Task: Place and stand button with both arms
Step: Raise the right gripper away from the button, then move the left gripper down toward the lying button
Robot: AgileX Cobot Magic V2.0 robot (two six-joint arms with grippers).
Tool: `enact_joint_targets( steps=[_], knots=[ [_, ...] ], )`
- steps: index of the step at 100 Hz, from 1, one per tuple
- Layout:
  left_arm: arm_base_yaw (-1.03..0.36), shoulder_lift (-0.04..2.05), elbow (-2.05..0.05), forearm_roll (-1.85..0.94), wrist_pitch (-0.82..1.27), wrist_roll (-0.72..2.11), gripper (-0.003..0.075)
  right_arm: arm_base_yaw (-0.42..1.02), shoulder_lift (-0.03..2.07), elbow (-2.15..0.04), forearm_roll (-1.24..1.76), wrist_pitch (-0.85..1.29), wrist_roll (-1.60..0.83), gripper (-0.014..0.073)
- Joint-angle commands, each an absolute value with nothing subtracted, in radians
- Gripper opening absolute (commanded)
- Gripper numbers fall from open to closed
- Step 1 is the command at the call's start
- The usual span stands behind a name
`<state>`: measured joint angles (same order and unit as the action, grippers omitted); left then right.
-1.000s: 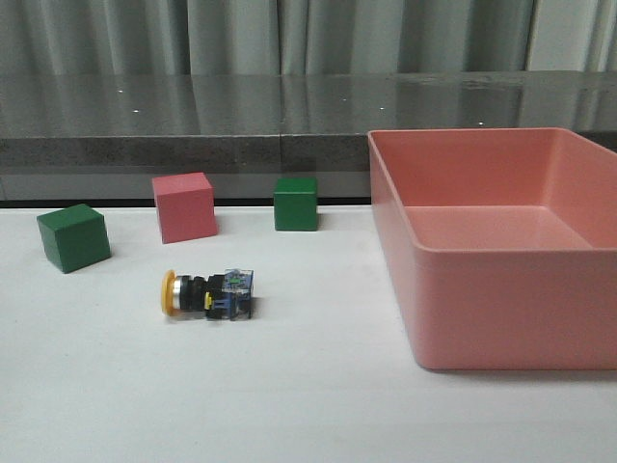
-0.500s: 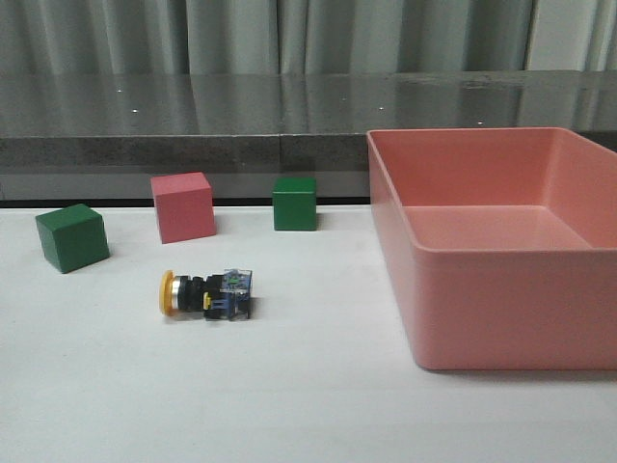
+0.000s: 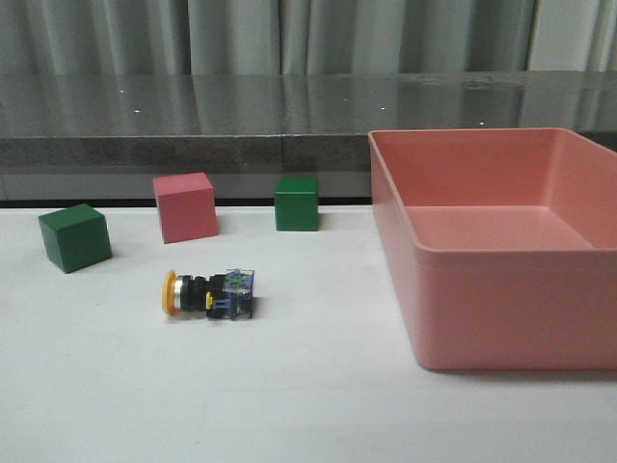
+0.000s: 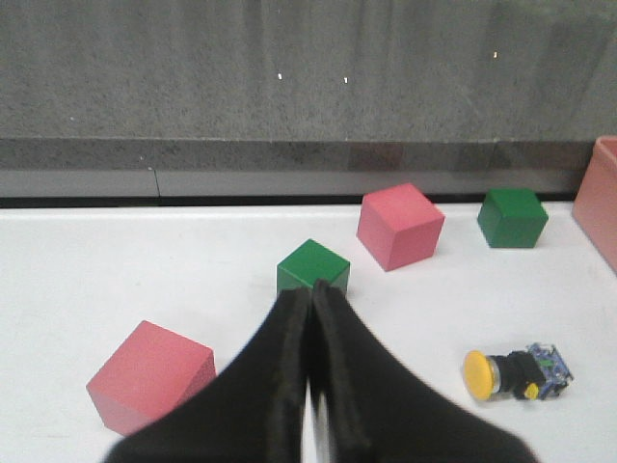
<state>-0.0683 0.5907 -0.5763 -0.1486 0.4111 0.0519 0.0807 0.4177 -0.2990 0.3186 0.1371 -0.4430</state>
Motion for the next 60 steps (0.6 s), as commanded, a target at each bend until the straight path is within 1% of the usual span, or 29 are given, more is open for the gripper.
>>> enact_joint_targets(
  steps=[1,19,26,31,38,41,42,44,45,46,50,55,60],
  knots=[
    [-0.081,0.718,-0.674,-0.178,0.37,0.131,-0.0019,0.075,0.418,-0.323,0.327,0.057,-0.441,-0.0109],
    [-0.155,0.93,-0.787,-0.184,0.349,0.287,-0.0013,0.075,0.418,-0.323,0.327,0.057,-0.441,-0.0109],
    [-0.199,0.993,-0.823,-0.184,0.335,0.344,0.0028,0.075,0.418,-0.323,0.327,0.057,-0.441,-0.0109],
    [-0.23,1.032,-0.845,-0.184,0.319,0.388,0.0089,0.075,0.418,-0.323,0.327,0.057,-0.441,-0.0109],
    [-0.274,1.078,-0.865,-0.184,0.286,0.432,0.022,0.075,0.418,-0.323,0.327,0.057,-0.441,-0.0109],
    [-0.289,1.096,-0.87,-0.184,0.268,0.442,0.0304,0.075,0.418,-0.323,0.327,0.057,-0.441,-0.0109],
    [-0.296,1.1,-0.87,-0.184,0.262,0.443,0.0321,0.075,0.418,-0.323,0.327,0.057,-0.441,-0.0109],
    [-0.306,1.115,-0.87,-0.184,0.236,0.443,0.0391,0.075,0.418,-0.323,0.327,0.057,-0.441,-0.0109],
    [-0.309,1.119,-0.87,-0.184,0.23,0.443,0.0391,0.075,0.418,-0.323,0.327,0.057,-0.441,-0.0109],
    [-0.313,1.122,-0.87,-0.184,0.224,0.443,0.0424,0.075,0.418,-0.323,0.327,0.057,-0.441,-0.0109],
    [-0.322,1.145,-0.87,-0.184,0.187,0.443,0.0508,0.075,0.418,-0.323,0.327,0.057,-0.441,-0.0109],
    [-0.331,1.173,-0.87,-0.184,0.133,0.443,0.0562,0.075,0.418,-0.323,0.327,0.057,-0.441,-0.0109],
    [-0.336,1.201,-0.87,-0.191,0.076,0.44,0.0573,0.075,0.418,-0.323,0.327,0.057,-0.441,-0.0109]
  ],
)
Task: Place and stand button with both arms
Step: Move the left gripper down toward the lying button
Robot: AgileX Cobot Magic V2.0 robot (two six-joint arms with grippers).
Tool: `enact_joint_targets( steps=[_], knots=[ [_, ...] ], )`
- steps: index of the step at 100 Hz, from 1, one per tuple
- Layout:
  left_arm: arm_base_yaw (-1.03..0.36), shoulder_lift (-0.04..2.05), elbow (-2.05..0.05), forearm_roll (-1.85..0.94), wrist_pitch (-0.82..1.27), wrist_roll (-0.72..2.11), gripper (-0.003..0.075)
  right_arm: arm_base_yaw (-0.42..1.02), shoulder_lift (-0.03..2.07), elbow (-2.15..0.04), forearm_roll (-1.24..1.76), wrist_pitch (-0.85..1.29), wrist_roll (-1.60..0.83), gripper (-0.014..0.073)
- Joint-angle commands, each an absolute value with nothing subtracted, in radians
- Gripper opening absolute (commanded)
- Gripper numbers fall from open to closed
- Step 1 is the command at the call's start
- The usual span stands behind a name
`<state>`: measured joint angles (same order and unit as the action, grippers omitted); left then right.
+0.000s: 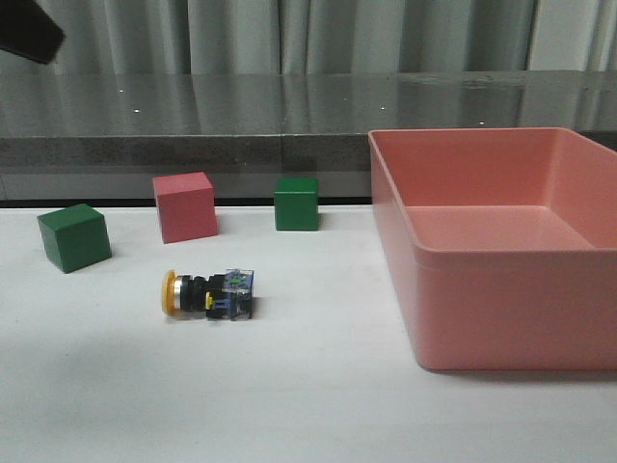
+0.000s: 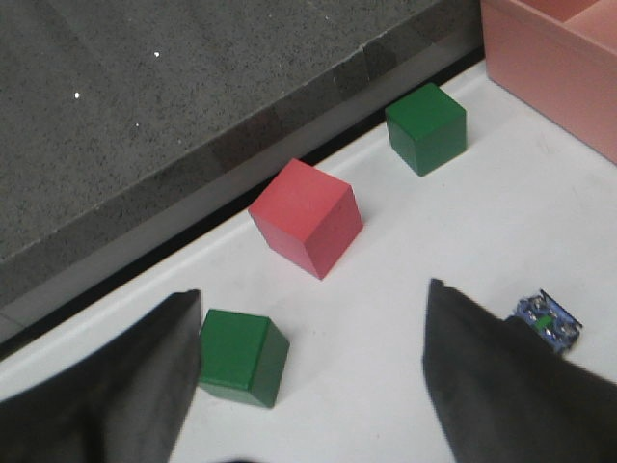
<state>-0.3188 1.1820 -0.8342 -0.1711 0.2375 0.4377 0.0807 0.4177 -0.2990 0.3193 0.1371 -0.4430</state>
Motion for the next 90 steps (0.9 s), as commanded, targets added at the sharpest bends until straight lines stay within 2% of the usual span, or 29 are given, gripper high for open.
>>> enact_joint_targets(
  steps=[1,9,24,63,90],
  knots=[
    [-0.338,1.209,-0.87,-0.196,0.063,0.438,0.0571,0.075,0.418,-0.323,0.327,0.057,-0.441,-0.0109],
    [-0.35,1.246,-0.87,-0.284,0.048,0.424,0.0565,0.075,0.418,-0.323,0.327,0.057,-0.441,-0.0109],
    [-0.368,1.328,-0.87,-0.275,0.048,0.435,0.0565,0.075,0.418,-0.323,0.327,0.057,-0.441,-0.0109],
    [-0.368,1.506,-0.887,-0.261,0.056,0.654,0.0566,0.075,0.418,-0.323,0.327,0.057,-0.441,-0.0109],
    [-0.364,1.557,-0.976,-0.342,0.2,0.803,0.0566,0.075,0.418,-0.323,0.327,0.057,-0.441,-0.0109]
  ],
)
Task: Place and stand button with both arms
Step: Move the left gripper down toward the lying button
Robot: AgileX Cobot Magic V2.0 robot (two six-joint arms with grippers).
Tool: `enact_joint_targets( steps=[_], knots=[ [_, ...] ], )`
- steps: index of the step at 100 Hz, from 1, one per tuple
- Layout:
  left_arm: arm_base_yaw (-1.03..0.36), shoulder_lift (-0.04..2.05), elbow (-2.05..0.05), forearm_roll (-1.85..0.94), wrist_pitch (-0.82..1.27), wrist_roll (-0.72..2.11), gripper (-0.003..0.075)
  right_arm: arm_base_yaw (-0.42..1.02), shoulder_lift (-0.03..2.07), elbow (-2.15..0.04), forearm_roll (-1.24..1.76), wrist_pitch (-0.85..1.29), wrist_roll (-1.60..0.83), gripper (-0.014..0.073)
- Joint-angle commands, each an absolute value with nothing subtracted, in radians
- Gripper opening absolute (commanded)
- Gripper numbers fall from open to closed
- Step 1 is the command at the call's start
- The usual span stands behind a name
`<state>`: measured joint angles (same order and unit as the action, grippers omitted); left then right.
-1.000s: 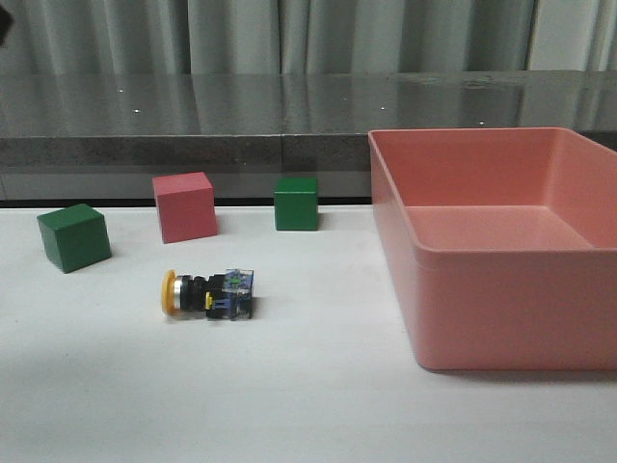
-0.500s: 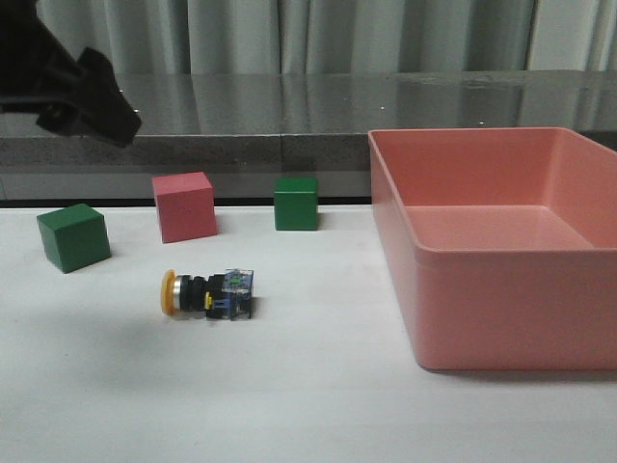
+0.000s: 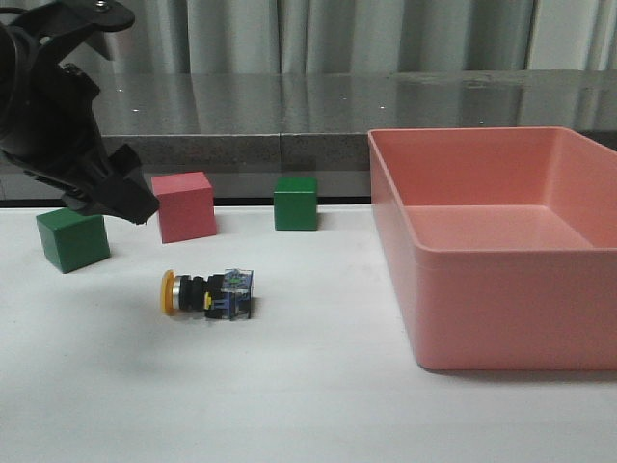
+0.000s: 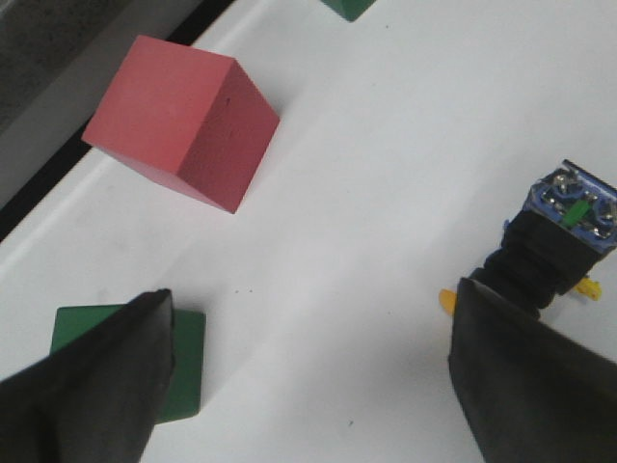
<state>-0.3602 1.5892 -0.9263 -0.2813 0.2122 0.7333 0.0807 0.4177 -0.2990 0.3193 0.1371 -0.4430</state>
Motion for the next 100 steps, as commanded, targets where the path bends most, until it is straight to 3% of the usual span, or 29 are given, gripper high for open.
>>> enact_joint_targets(
  steps=[1,15,33,51,65,88,100],
  knots=[
    [-0.364,1.557,-0.979,-0.363,0.204,0.829,0.0566,0.075,0.418,-0.323,0.327,0.057,-0.441,-0.0109],
    [-0.35,1.557,-1.024,-0.717,0.326,1.231,0.0566,0.075,0.418,-0.323,0.327,0.057,-0.441,-0.0109],
    [-0.255,1.557,-1.044,-1.178,0.654,1.742,0.0566,0.075,0.418,-0.323,0.327,0.057,-0.441,-0.0109],
    [-0.135,1.57,-1.044,-1.277,0.839,1.874,0.0566,0.075,0.418,-0.323,0.327,0.057,-0.441,-0.0109],
    [-0.078,1.61,-1.045,-1.35,0.867,1.905,0.0566,0.075,0.418,-0.323,0.327,0.057,-0.441,-0.0109],
    [-0.087,1.632,-1.045,-1.358,0.876,1.898,0.0566,0.075,0.418,-0.323,0.327,0.057,-0.441,-0.0109],
    [-0.102,1.648,-1.045,-1.381,0.879,2.034,0.0566,0.075,0.418,-0.323,0.327,0.057,-0.441,-0.0109]
  ],
)
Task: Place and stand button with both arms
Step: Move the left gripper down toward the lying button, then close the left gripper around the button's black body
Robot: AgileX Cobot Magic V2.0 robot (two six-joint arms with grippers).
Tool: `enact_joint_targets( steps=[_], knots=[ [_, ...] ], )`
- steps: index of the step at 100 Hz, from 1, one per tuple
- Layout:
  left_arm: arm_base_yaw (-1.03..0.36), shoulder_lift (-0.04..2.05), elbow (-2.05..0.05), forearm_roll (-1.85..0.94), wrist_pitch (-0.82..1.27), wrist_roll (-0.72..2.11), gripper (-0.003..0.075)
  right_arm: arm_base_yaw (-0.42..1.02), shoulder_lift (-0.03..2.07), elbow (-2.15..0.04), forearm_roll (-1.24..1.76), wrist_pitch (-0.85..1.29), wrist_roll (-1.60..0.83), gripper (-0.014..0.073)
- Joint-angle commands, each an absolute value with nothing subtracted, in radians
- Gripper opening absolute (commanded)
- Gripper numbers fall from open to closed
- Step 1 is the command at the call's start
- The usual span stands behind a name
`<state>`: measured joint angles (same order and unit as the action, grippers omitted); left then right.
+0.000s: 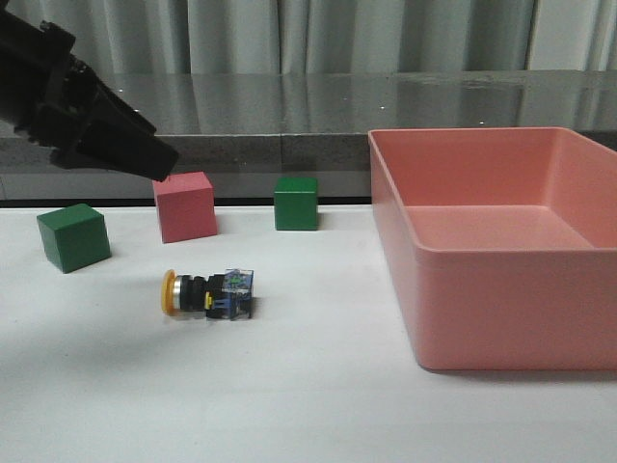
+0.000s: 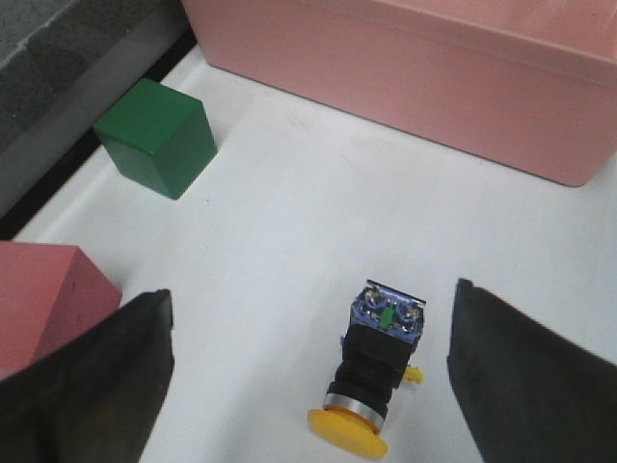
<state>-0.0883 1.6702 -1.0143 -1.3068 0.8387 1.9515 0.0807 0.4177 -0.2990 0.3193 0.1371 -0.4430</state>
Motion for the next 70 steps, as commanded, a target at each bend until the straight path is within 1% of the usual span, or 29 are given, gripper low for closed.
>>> enact_joint_targets(
  steps=[1,13,27,38,70],
  knots=[
    [-0.104,1.653,-1.045,-1.383,0.88,2.056,0.0566,0.075,0.418,-0.323,0.327,0.057,-0.441,-0.0109],
    [-0.104,1.711,-1.045,-1.427,0.989,2.23,0.0566,0.075,0.418,-0.323,0.327,0.057,-0.441,-0.0109],
    [-0.104,1.804,-1.045,-1.484,1.092,2.346,0.0566,0.075,0.418,-0.323,0.327,0.057,-0.441,-0.0109],
    [-0.104,1.869,-1.045,-1.492,1.132,2.371,0.0566,0.075,0.418,-0.323,0.327,0.057,-0.441,-0.0109],
    [-0.097,1.976,-1.045,-1.479,1.138,2.401,0.0566,0.075,0.418,-0.323,0.327,0.057,-0.441,-0.0109]
  ],
)
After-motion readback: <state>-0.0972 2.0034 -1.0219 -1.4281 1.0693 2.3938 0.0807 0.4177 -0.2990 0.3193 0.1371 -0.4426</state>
